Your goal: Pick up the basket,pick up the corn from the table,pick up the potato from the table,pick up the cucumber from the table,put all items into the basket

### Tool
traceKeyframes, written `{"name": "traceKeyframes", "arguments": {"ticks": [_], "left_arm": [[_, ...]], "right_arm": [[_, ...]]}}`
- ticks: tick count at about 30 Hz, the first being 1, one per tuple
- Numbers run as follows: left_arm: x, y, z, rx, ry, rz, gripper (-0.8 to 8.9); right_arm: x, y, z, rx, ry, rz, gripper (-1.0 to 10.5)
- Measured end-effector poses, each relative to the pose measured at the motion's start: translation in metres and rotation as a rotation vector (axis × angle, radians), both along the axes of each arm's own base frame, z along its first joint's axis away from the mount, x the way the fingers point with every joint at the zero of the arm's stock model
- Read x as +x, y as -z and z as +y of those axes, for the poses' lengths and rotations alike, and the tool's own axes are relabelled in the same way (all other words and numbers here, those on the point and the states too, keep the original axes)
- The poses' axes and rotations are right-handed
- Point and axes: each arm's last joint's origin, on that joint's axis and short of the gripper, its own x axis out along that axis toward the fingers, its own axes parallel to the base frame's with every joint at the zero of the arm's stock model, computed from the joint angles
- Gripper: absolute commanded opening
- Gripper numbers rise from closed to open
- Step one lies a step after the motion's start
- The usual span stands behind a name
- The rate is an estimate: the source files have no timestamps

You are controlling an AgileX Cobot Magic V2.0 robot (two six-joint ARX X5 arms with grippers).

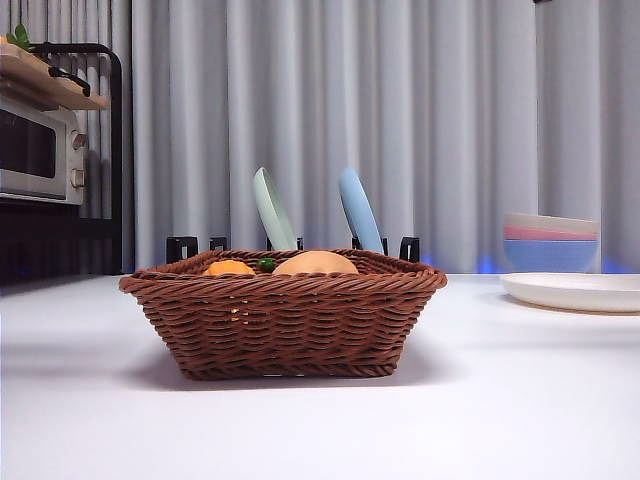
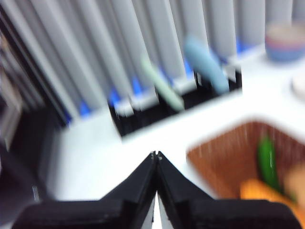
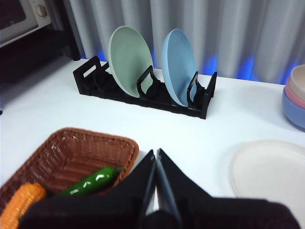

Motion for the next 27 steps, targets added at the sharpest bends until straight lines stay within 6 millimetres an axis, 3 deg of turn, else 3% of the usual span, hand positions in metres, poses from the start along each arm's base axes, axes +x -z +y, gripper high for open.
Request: {"name": "traceKeyframes", "arguments": {"ticks": [3,6,13,27], "left_arm": [[-0.011,0.034,0.008,-0.016,-0.010,0.033,-0.09],[-0.022,0.050,0.014,-0.084,-0.022,0.032,-0.08],[-0.032,0.040,0.020,-0.230,-0.031,-0.049,-0.02],[-0.027,0.050,0.017,-0.143,-0.030,0.045,-0.02]], "right_arm": [[-0.018,0.024,-0.005,-0.001,0.003,-0.011,-0.2],[-0.029,0.038,-0.010,0.000,0.020,0.039,-0.2],[-0.029,0.039,-0.011,0.038,0.073,0.062,-0.2],[-0.029,0.040,-0.011,0.043,0.076,0.068,-0.2]]}}
